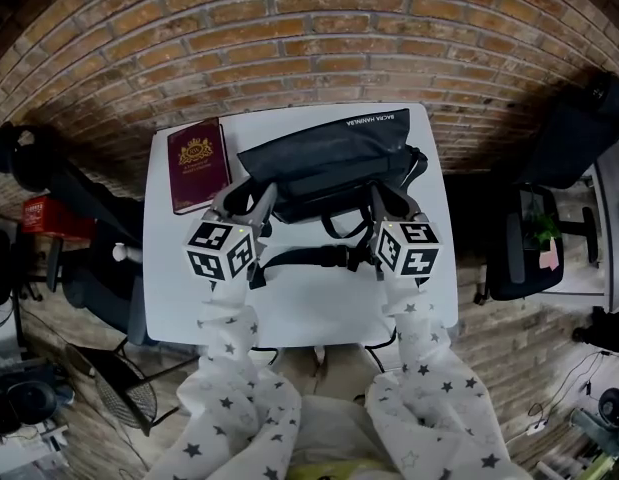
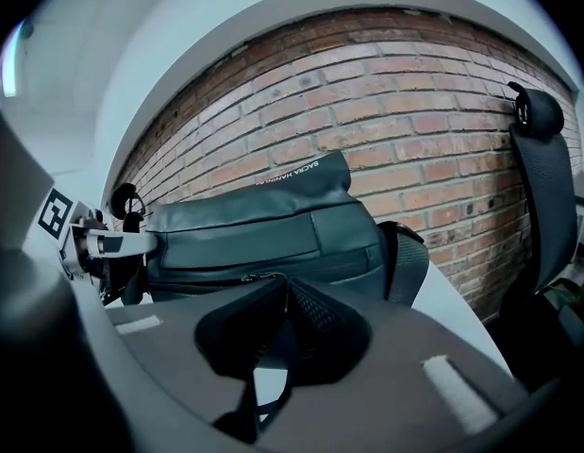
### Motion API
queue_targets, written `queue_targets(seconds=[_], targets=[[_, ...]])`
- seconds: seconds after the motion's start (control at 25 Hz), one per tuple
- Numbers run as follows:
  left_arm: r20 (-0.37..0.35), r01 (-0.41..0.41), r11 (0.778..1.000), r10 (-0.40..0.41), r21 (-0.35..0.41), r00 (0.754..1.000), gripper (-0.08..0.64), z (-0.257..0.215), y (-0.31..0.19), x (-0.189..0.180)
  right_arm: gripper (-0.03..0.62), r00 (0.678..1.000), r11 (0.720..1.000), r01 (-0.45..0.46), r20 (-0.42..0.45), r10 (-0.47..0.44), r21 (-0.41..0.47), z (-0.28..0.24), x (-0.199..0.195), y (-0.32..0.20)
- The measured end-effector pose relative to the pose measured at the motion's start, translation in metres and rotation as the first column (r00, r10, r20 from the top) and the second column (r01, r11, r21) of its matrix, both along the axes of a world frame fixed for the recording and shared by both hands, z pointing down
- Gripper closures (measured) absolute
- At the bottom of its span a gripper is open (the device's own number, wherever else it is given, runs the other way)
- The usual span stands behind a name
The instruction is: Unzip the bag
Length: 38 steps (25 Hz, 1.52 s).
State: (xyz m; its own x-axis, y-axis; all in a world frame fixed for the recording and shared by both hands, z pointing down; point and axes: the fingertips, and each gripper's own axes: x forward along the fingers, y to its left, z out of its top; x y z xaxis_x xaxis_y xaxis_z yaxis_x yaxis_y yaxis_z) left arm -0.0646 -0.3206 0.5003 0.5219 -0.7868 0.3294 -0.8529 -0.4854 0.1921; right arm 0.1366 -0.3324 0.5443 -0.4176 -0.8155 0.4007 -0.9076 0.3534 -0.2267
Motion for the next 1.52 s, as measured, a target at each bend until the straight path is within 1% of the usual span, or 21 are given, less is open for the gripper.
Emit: queue_targets(seconds=[0.2,0.6,0.88,1.32,1.52], targets=[[-0.002,0.008,1.0,-0.008,-0.002,1.0,0.43,0.0,0.0,0.0,0.572,0.996,0.997,-0.083,0.018,0.083,-0.01,0.001,0.019,-0.004],[-0.006,0.016,1.0,-0.016,0.001,1.0,0.43,0.001,0.0,-0.002,0.571,0.989,0.989,-0.149,0.01,0.149,-0.001,-0.001,0.048,-0.009],[-0.003,0.018,1.0,-0.018,0.0,1.0,0.43,0.001,0.001,0.001,0.571,0.988,0.988,-0.157,0.004,0.157,0.003,-0.002,0.055,-0.01],[-0.005,0.021,1.0,-0.021,0.002,1.0,0.43,0.001,0.001,-0.001,0.571,0.968,0.968,-0.252,0.012,0.252,-0.001,-0.002,0.085,-0.015],[-0.003,0.025,1.0,-0.025,0.0,1.0,0.43,0.0,0.001,-0.001,0.571,0.966,0.966,-0.259,0.006,0.259,-0.002,-0.003,0.093,-0.018]])
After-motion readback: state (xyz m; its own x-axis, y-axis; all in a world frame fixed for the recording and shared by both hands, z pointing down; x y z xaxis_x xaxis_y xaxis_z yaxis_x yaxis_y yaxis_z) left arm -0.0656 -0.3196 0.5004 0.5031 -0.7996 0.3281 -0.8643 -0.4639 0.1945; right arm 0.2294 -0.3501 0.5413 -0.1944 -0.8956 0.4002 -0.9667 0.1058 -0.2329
